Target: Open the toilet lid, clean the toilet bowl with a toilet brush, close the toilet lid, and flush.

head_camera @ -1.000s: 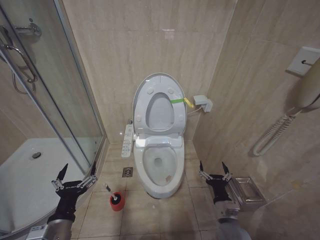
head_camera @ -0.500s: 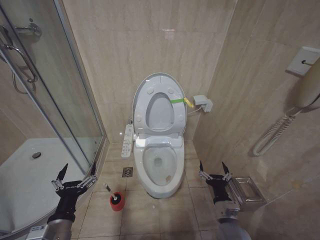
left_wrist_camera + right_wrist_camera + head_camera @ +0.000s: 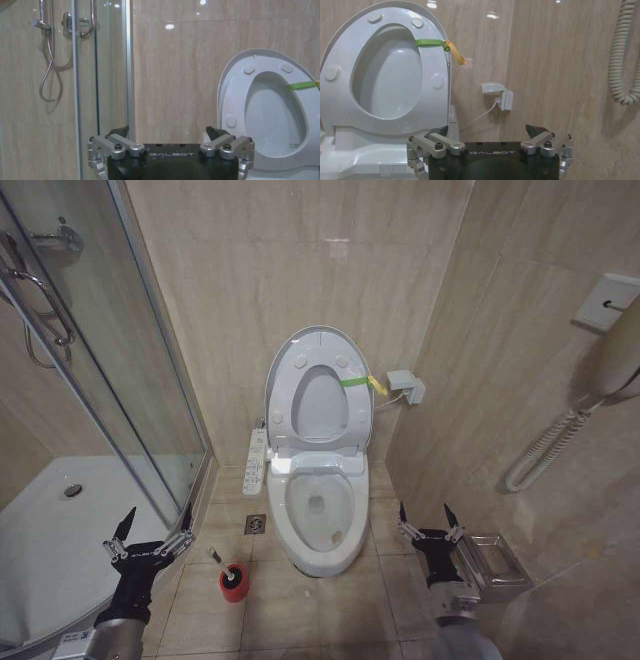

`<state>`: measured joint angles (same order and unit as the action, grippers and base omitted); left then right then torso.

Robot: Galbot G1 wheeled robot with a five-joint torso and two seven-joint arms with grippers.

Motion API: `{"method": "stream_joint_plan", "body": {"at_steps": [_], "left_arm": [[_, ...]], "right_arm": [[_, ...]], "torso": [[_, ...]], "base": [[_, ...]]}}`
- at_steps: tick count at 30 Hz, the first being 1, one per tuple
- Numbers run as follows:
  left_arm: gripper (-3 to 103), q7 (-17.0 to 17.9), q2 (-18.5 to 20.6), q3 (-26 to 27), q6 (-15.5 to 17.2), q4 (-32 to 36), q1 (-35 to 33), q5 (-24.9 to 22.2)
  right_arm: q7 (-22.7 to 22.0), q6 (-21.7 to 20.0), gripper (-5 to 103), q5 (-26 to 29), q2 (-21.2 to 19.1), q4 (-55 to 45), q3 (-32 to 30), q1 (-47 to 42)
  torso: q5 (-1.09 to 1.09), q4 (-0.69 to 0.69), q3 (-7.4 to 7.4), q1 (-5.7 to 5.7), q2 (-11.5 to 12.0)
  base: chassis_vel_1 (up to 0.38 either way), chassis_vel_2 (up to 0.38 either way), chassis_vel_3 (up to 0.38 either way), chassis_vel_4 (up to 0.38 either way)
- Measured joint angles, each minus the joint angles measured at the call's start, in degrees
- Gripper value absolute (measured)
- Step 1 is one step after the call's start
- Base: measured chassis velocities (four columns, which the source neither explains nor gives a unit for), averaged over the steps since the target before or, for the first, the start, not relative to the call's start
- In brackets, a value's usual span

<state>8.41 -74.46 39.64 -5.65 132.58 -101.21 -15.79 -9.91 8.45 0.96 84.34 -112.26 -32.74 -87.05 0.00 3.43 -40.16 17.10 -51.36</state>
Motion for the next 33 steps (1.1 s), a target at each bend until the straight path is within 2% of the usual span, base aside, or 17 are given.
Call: {"method": "stream_joint_plan", "body": {"at_steps": [33], "left_arm": [[100, 0.00, 0.00, 0.00, 0.00, 0.00, 0.00, 0.00]], "right_arm": [[0.00, 0.00, 100, 0.00, 0.00, 0.00, 0.00, 0.00]], "torso": [[0.00, 0.00, 0.00, 0.00, 0.00]], "base": [[0.000, 0.000, 0.000, 0.000]]}}
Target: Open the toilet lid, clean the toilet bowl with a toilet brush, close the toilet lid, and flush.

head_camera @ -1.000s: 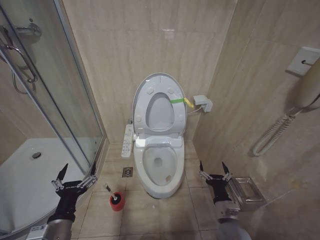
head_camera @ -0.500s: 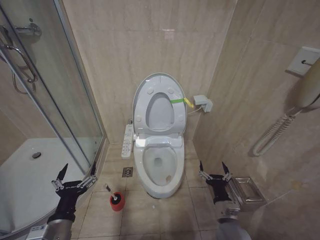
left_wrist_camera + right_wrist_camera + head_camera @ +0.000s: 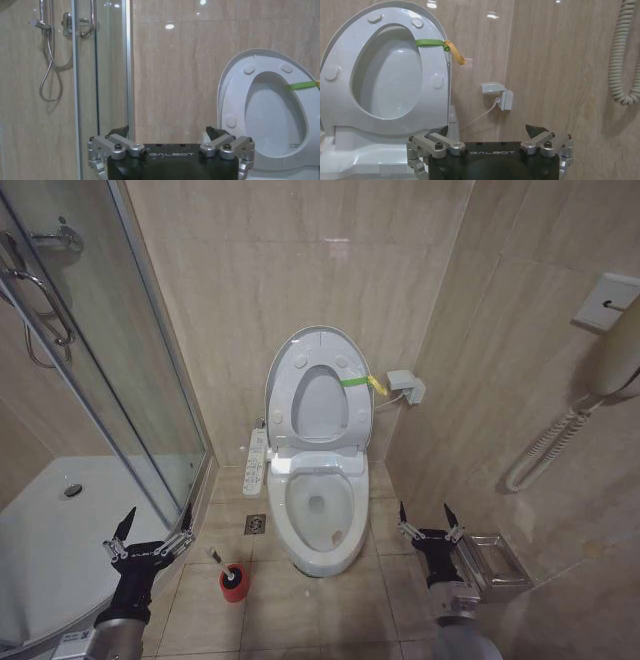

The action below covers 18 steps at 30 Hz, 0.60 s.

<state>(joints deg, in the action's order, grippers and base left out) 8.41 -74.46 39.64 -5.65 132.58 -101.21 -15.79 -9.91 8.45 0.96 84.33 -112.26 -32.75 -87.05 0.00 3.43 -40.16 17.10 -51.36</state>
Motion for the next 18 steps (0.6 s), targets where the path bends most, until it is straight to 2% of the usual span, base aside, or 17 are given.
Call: {"method": "stream_joint_plan", "body": {"at_steps": [18], "left_arm": [[100, 0.00, 0.00, 0.00, 0.00, 0.00, 0.00, 0.00]], "right_arm": [[0.00, 0.00, 100, 0.00, 0.00, 0.00, 0.00, 0.00]], "torso": [[0.00, 0.00, 0.00, 0.00, 0.00]], "base": [[0.000, 0.000, 0.000, 0.000]]}}
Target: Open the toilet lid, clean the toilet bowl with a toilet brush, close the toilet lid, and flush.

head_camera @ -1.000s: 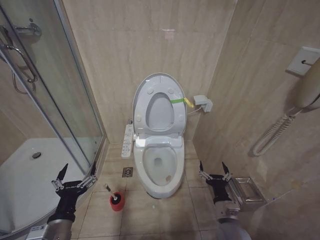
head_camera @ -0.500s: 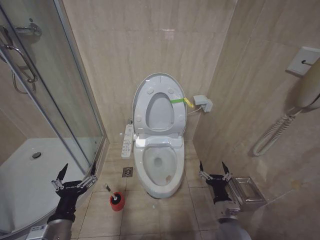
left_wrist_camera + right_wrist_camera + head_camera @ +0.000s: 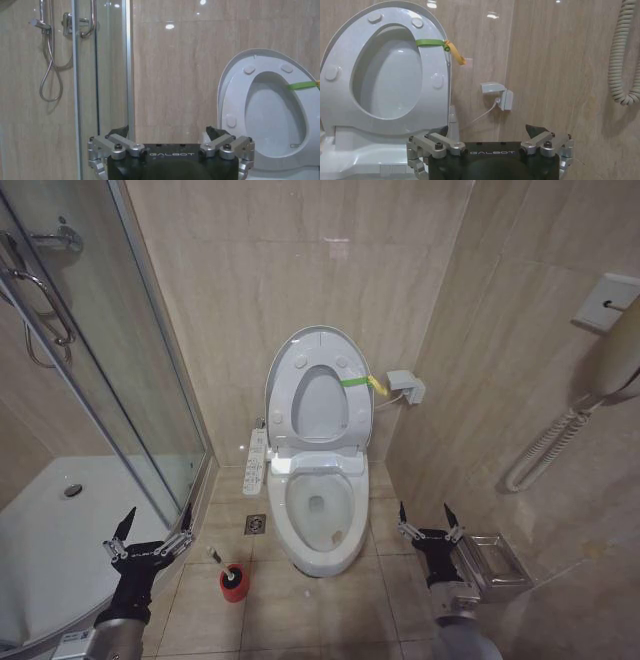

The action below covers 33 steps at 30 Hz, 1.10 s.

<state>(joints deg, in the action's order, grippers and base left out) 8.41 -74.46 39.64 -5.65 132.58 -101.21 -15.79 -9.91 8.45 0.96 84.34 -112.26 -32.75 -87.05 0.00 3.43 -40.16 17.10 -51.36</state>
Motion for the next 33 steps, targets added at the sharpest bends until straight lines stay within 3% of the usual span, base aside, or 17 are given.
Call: {"method": "stream_joint_plan", "body": {"at_steps": [25, 28, 30, 31, 33], "left_arm": [[100, -0.19, 0.45, -0.27, 0.92, -0.75, 0.98, -0.84], [100, -0.82, 1.61, -1.04, 3.63, -3.20, 3.48, -3.25], [100, -2.01, 3.62, -2.32, 8.33, -7.41, 7.77, -7.43], [100, -2.01, 3.62, -2.32, 8.33, -7.41, 7.77, -7.43], [100, -3.21, 5.66, -3.72, 13.12, -11.70, 12.10, -11.70]], "right_arm": [[0.00, 0.01, 100, 0.00, 0.00, 0.00, -0.01, 0.00], [0.00, 0.01, 100, 0.00, 0.00, 0.00, -0.01, 0.01], [0.00, 0.00, 100, 0.00, 0.00, 0.00, 0.00, 0.00], [0.00, 0.00, 100, 0.00, 0.00, 0.00, 0.00, 0.00], [0.00, 0.01, 100, 0.00, 0.00, 0.00, 0.00, 0.00]], "torso": [[0.01, 0.02, 0.00, 0.00, 0.00], [-0.02, -0.02, 0.00, 0.00, 0.00], [0.02, 0.01, 0.00, 0.00, 0.00], [0.02, 0.01, 0.00, 0.00, 0.00], [0.02, 0.01, 0.00, 0.00, 0.00]], "base": [[0.000, 0.000, 0.000, 0.000], [0.000, 0.000, 0.000, 0.000], [0.000, 0.000, 0.000, 0.000], [0.000, 0.000, 0.000, 0.000], [0.000, 0.000, 0.000, 0.000]]}}
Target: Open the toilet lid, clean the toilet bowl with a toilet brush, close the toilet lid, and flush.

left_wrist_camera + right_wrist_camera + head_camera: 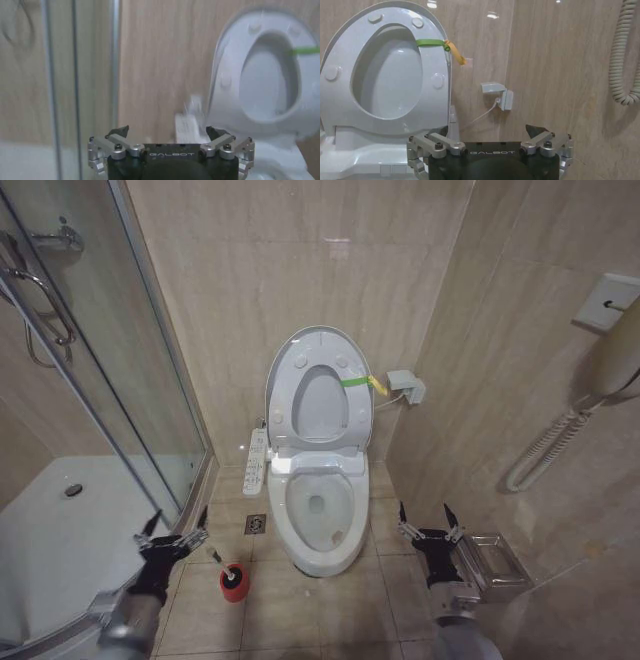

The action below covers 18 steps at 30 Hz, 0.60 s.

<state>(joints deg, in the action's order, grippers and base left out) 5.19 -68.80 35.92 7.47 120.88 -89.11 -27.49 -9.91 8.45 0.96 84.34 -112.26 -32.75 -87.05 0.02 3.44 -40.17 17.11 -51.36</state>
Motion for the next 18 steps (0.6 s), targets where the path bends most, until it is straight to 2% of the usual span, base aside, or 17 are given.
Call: {"method": "stream_joint_plan", "body": {"at_steps": [2, 3, 5, 7, 10, 11, 13, 15, 16, 18], "left_arm": [[100, -0.81, 1.37, -0.87, 3.19, -2.82, 2.91, -2.84], [100, -0.81, 1.37, -0.87, 3.19, -2.82, 2.91, -2.84], [100, -2.04, 3.49, -2.29, 8.11, -7.20, 7.37, -7.20], [100, -2.76, 3.84, -2.76, 7.46, -8.78, 8.44, -7.12], [100, -5.28, 2.91, -4.54, -2.59, -12.65, 9.46, -4.90], [100, -5.28, 2.91, -4.54, -2.59, -12.65, 9.46, -4.90], [100, -7.54, 1.95, -5.43, -10.18, -14.36, 9.57, -4.47], [100, -7.93, 1.78, -5.56, -11.24, -14.62, 9.55, -4.47], [100, -8.82, 1.33, -5.85, -13.53, -15.26, 9.36, -4.48], [100, -9.18, 0.81, -6.00, -14.79, -16.04, 9.05, -4.43]], "right_arm": [[0.00, 0.00, 100, 0.00, 0.00, 0.00, 0.00, 0.00], [0.00, 0.00, 100, 0.00, 0.00, 0.00, 0.00, 0.00], [0.00, 0.00, 100, 0.00, 0.00, 0.00, 0.00, 0.00], [0.00, 0.00, 100, 0.00, 0.00, 0.00, 0.00, 0.00], [0.00, 0.00, 100, 0.00, 0.00, 0.00, -0.01, 0.00], [0.00, 0.00, 100, 0.00, 0.00, 0.00, -0.01, 0.00], [0.00, 0.00, 100, 0.00, 0.00, 0.00, 0.00, 0.00], [0.00, 0.00, 100, 0.00, 0.00, 0.00, 0.00, 0.00], [0.00, 0.00, 100, 0.00, 0.00, 0.01, -0.01, 0.00], [0.00, 0.00, 100, 0.00, 0.00, 0.00, 0.00, 0.00]], "torso": [[-0.01, -0.01, 0.00, 0.00, 0.00], [-0.01, -0.01, 0.00, 0.00, 0.00], [0.00, 0.00, 0.00, 0.01, 0.00], [-0.02, 0.02, 0.00, 0.01, 0.00], [-0.01, -0.02, 0.00, 0.01, 0.00], [-0.01, -0.02, 0.00, 0.01, 0.00], [-0.02, -0.02, 0.00, 0.01, 0.00], [-0.01, -0.02, 0.00, 0.01, 0.00], [-0.02, -0.02, 0.00, 0.00, 0.00], [-0.03, -0.02, 0.01, 0.00, 0.00]], "base": [[0.000, 0.000, 0.000, 0.000], [0.000, 0.000, 0.000, 0.000], [0.000, 0.000, 0.000, 0.000], [0.000, 0.000, 0.000, 0.000], [0.000, 0.000, 0.000, 0.000], [0.000, 0.000, 0.000, 0.000], [0.000, 0.000, 0.000, 0.000], [0.000, 0.000, 0.000, 0.000], [0.000, 0.000, 0.000, 0.000], [0.000, 0.000, 0.000, 0.000]]}}
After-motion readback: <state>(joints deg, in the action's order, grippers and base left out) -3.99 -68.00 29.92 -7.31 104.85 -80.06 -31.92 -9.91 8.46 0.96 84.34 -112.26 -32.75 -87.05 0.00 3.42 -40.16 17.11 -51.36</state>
